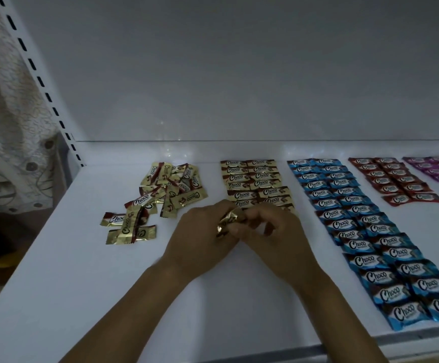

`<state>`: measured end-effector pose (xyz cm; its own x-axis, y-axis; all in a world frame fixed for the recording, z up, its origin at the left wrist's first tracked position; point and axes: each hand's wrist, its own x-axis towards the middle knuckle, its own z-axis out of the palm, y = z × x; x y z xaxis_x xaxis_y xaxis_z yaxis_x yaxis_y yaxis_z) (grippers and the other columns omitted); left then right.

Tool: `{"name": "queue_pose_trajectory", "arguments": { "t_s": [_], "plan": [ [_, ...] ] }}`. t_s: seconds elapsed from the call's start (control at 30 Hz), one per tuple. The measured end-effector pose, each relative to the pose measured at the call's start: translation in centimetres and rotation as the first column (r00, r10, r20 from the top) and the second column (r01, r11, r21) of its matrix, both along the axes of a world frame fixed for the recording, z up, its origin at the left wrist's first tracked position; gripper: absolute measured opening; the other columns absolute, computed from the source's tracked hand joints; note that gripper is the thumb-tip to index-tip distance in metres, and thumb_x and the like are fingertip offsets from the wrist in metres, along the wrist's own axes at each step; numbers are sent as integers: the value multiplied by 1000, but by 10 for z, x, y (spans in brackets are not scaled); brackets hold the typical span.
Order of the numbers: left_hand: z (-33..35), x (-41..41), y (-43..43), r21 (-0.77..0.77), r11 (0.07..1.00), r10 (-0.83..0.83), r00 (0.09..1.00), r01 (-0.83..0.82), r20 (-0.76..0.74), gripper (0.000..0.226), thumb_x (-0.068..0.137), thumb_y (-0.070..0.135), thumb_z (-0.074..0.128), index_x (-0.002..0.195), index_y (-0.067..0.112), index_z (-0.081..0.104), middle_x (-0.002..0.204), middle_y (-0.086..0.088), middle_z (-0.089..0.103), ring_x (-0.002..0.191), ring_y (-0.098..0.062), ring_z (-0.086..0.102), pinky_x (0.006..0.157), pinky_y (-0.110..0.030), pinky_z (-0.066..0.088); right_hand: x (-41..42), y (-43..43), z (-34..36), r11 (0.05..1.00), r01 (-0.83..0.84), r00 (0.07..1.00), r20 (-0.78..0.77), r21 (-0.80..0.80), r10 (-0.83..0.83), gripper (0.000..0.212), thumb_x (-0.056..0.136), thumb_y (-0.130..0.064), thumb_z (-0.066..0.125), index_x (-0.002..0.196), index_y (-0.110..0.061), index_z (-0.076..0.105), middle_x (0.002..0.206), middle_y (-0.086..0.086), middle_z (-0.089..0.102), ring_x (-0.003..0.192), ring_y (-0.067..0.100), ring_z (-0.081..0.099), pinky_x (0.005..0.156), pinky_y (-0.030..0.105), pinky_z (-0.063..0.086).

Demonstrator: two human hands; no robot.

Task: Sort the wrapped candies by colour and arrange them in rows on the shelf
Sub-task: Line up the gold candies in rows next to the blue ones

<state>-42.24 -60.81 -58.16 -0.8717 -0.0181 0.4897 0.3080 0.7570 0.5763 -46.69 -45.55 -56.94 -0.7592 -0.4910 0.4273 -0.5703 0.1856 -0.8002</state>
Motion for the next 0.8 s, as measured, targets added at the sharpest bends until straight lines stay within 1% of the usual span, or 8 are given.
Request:
{"name": "queue_pose_trajectory", "arguments": {
  "t_s": [0.1, 0.17, 0.27, 0.4, 0.5, 0.6, 0.73, 0.8],
  "plan": [
    [1, 0, 1, 65, 997, 29, 999, -30, 14, 21, 80, 33, 59, 93, 17, 64, 66, 17, 58, 65, 4, 57, 55, -7, 38, -3, 1, 4, 992, 35, 997, 70, -123, -26, 7, 80, -29, 71, 77, -26, 66, 72, -10, 64, 63, 3, 55, 58, 13, 41],
    [6, 1, 2, 252, 966, 46, 997, -61, 63, 4, 84, 21, 65, 86, 17, 64, 62, 15, 60, 59, 0, 56, 55, -8, 38, -4, 9, 10, 956, 91, 973, 231, -280, -25, 6, 85, -18, 68, 79, -18, 66, 64, -5, 64, 55, 6, 54, 53, 18, 43],
    [18, 3, 2, 724, 689, -120, 979, -40, 168, 15, 92, 4, 56, 93, 15, 66, 64, 1, 67, 38, -11, 41, 40, -20, 33, -1, 15, 15, 922, 109, 946, 325, -373, 20, 5, 86, -12, 60, 87, -11, 65, 67, 4, 69, 52, 15, 60, 50, 24, 49],
    [24, 6, 0, 893, 449, -252, 954, -31, 160, 22, 90, 26, 53, 99, 13, 69, 76, -10, 69, 33, -9, 31, 36, -16, 26, 0, 10, 15, 924, 40, 965, 254, -382, 64, 14, 81, -14, 70, 80, -28, 71, 79, 1, 73, 70, 20, 70, 60, 28, 55],
    [25, 7, -1, 881, 473, -245, 955, -34, 168, 20, 82, 28, 59, 89, 13, 69, 76, -8, 71, 33, -9, 33, 37, -17, 26, 1, 10, 12, 950, -10, 987, 149, -311, 60, 22, 80, -12, 69, 84, -33, 73, 81, -2, 73, 72, 22, 68, 63, 30, 56],
    [23, 7, -1, 842, 537, -184, 967, -54, 179, 12, 87, 5, 61, 88, 14, 69, 53, 3, 57, 36, -9, 33, 39, -18, 25, -1, 12, 12, 932, 76, 954, 298, -354, 36, 25, 90, -1, 57, 92, -23, 70, 87, -2, 74, 75, 18, 71, 62, 25, 55],
    [25, 10, 1, 813, 582, -163, 975, -29, 152, 16, 84, 1, 65, 92, 15, 67, 54, 8, 56, 38, -9, 32, 39, -18, 26, 1, 13, 15, 936, 80, 888, 451, -342, 89, 23, 84, -27, 57, 100, -14, 67, 86, 7, 74, 73, 23, 71, 60, 26, 55],
    [26, 10, 3, 798, 603, -162, 977, -12, 137, 20, 84, 1, 65, 98, 15, 65, 58, 10, 59, 38, -8, 33, 38, -17, 30, 2, 12, 15, 950, 64, 900, 429, -305, 77, 16, 83, -21, 62, 95, -14, 67, 80, 7, 73, 69, 21, 71, 57, 25, 54]
  ]
}}
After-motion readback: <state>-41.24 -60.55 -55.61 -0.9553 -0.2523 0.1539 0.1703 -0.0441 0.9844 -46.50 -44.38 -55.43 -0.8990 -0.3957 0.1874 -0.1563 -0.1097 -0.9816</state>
